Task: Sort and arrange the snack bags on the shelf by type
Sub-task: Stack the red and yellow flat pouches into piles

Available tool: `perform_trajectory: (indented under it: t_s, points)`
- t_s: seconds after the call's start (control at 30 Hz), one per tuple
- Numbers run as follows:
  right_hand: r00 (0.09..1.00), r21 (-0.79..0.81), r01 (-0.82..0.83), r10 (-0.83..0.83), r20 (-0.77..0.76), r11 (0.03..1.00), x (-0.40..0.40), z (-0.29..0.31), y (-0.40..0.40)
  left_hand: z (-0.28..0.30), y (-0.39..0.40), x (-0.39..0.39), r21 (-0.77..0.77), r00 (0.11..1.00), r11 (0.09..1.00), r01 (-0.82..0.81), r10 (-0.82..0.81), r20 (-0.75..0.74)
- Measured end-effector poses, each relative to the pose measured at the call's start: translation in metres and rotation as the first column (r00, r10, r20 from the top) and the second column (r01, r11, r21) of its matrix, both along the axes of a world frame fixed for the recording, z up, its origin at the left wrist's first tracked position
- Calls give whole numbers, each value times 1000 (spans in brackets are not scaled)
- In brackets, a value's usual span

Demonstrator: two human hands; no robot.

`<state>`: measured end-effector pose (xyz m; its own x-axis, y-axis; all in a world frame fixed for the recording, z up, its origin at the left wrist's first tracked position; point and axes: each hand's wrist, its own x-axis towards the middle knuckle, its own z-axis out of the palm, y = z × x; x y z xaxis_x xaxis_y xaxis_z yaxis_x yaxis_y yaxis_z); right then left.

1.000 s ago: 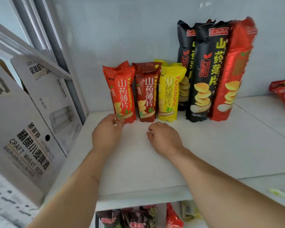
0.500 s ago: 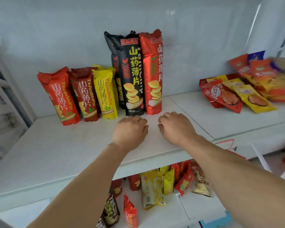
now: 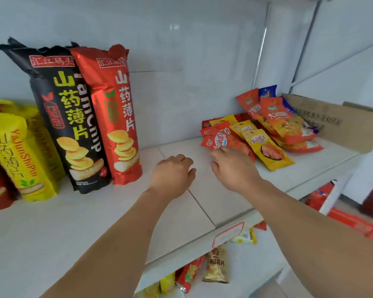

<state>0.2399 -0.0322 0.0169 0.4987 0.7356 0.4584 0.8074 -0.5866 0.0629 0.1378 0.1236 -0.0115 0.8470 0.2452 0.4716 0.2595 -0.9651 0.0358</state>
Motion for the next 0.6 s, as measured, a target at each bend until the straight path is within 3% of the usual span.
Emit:
perform_trajectory:
  t_s: [0.1, 0.2, 0.33, 0.6]
  points:
    - [997, 63, 65, -63, -44, 996, 36, -1, -4, 7, -9, 42, -171, 997, 984, -46, 35, -67]
    - [983, 130, 140, -122, -139, 982, 69, -3, -8, 2, -17, 81, -461, 978, 876, -145, 55, -202]
    - [939, 192, 231, -167, -301, 954, 110, -12, -15, -11, -31, 115, -416, 946, 884, -212, 78, -316]
    - [907, 205, 160, -62, -416, 966, 182, -31, -14, -15, -45, 175, -586, 963, 766, -266, 187, -193]
